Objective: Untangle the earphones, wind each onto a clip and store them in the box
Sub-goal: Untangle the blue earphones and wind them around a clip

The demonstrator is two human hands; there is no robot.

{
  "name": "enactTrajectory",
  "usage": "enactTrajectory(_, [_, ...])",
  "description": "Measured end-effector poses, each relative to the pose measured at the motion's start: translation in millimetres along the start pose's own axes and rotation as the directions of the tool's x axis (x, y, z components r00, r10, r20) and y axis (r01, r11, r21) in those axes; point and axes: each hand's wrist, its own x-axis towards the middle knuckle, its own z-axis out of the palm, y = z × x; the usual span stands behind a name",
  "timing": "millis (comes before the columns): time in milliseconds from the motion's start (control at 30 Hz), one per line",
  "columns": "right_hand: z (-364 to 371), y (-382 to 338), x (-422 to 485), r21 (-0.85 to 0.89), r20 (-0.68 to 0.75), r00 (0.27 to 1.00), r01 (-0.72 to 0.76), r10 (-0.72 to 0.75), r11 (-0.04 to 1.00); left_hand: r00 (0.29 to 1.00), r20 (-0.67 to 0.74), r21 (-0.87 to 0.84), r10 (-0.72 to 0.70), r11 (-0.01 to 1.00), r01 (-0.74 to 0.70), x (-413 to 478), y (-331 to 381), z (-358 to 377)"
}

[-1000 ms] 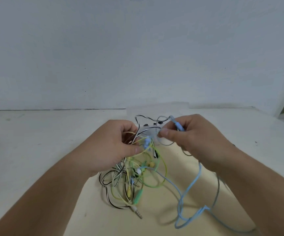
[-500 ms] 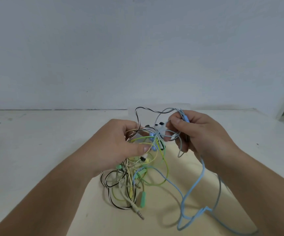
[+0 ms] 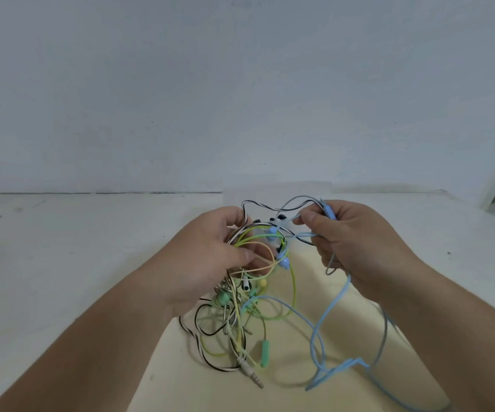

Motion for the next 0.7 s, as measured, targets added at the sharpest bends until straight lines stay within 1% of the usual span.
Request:
enactTrajectory(100, [-0.5, 0.3, -0.1, -0.069, -0.004, 0.999, 0.043, -0.043, 0.997, 0.995, 0.021, -0.204, -0.095, 0.974, 0.097, -0.8, 2.1, 3.8])
enactTrajectory(167, [-1.1, -1.8, -1.0, -0.043, 0.04, 0.998, 0.056, -0.054, 0.997, 0.987, 0.018, -0.32, -0.158, 0.935, 0.155, -1.0, 5.1, 4.7])
enactTrajectory(200, [-1.1, -3.3, -1.8, -0.009, 0.077, 0.996, 0.057, -0.056, 0.998, 0.984, 0.011, -0.347, -0.177, 0.922, 0.17, -0.6, 5.7, 3.5])
enactTrajectory(267, [-1.1, -6.1, -3.8, 0.088, 0.182, 0.982, 0.034, -0.05, 0.995, 0.979, 0.003, -0.356, -0.204, 0.914, 0.192, 0.3, 5.4, 2.0])
enactTrajectory(333, [0.0, -7.6, -5.8, 0.182, 0.308, 0.95, -0.008, -0.049, 0.983, 0.976, -0.009, -0.346, -0.22, 0.916, 0.203, 1.1, 3.6, 1.2])
enactTrajectory(400, [1.3, -7.6, -7.0, 0.231, 0.389, 0.919, -0.029, -0.065, 0.972, 0.973, -0.015, -0.343, -0.231, 0.915, 0.212, 2.5, 2.0, 1.5])
enactTrajectory(467, [1.8, -7.4, -7.0, 0.256, 0.403, 0.912, -0.033, -0.076, 0.966, 0.973, 0.004, -0.357, -0.232, 0.908, 0.218, 3.4, 1.1, 2.1])
enactTrajectory(567, [1.9, -8.1, -6.0, 0.254, 0.383, 0.922, -0.038, -0.064, 0.966, 0.969, 0.04, -0.388, -0.246, 0.889, 0.242, 3.5, 0.6, 3.4])
enactTrajectory(700, [2.4, -6.6, -5.1, 0.254, 0.382, 0.923, -0.056, -0.047, 0.965, 0.969, 0.047, -0.406, -0.241, 0.882, 0.239, 3.4, 0.4, 4.2])
